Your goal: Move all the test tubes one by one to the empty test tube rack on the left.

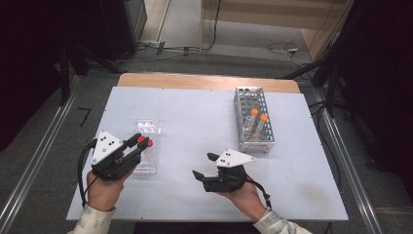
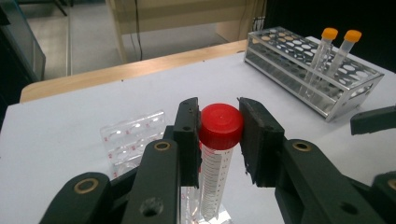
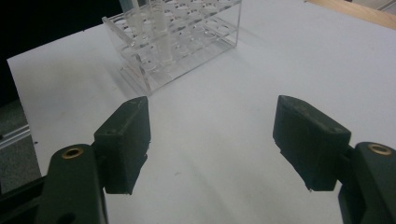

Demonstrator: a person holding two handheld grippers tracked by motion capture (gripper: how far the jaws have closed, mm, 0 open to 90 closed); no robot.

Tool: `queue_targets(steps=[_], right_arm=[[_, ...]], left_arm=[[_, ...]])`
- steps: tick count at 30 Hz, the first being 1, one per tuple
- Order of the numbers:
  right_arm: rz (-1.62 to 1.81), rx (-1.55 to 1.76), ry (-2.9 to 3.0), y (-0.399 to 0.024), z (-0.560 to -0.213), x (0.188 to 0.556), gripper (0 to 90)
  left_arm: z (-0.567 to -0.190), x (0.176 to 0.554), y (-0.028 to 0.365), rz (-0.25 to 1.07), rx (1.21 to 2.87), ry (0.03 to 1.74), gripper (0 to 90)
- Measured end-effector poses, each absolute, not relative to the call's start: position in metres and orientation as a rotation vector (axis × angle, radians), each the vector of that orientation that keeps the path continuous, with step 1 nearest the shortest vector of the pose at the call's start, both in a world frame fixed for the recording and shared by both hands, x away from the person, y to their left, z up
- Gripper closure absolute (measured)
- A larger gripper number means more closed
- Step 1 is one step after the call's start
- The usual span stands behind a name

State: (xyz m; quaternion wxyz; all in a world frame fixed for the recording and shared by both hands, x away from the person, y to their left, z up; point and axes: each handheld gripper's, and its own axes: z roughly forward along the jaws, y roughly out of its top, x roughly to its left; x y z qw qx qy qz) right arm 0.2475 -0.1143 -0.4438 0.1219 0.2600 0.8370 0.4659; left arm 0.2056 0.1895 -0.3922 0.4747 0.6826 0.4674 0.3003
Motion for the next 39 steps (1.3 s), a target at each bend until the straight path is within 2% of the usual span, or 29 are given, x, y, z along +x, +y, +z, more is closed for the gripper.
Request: queue_targets(steps=[16, 22, 26, 33, 36, 39], right_arm=[[1.362, 0.762, 2.438, -0.117, -0.443, 0.247, 27.0], [1.361, 0.761, 2.440, -0.117, -0.444, 0.247, 27.0], [1.361, 0.770, 2.432, -0.119, -0.443, 0.248, 27.3], [1.346, 0.802, 2.402, -0.130, -0.440, 0.252, 28.1], [1.348, 0.830, 2.380, -0.137, -0.439, 0.255, 29.0], [1.344, 0.853, 2.350, -0.145, -0.437, 0.258, 29.8]], left_arm=[[-0.412, 0.206, 0.185, 0.730, 1.729, 1.170, 68.6], [-0.411, 0.205, 0.187, 0.727, 1.711, 1.178, 63.8], [-0.410, 0.205, 0.187, 0.715, 1.701, 1.174, 55.8], [-0.408, 0.205, 0.184, 0.727, 1.663, 1.184, 26.1], [-0.408, 0.206, 0.184, 0.704, 1.649, 1.196, 19.8], [-0.408, 0.206, 0.184, 0.697, 1.633, 1.199, 18.3]])
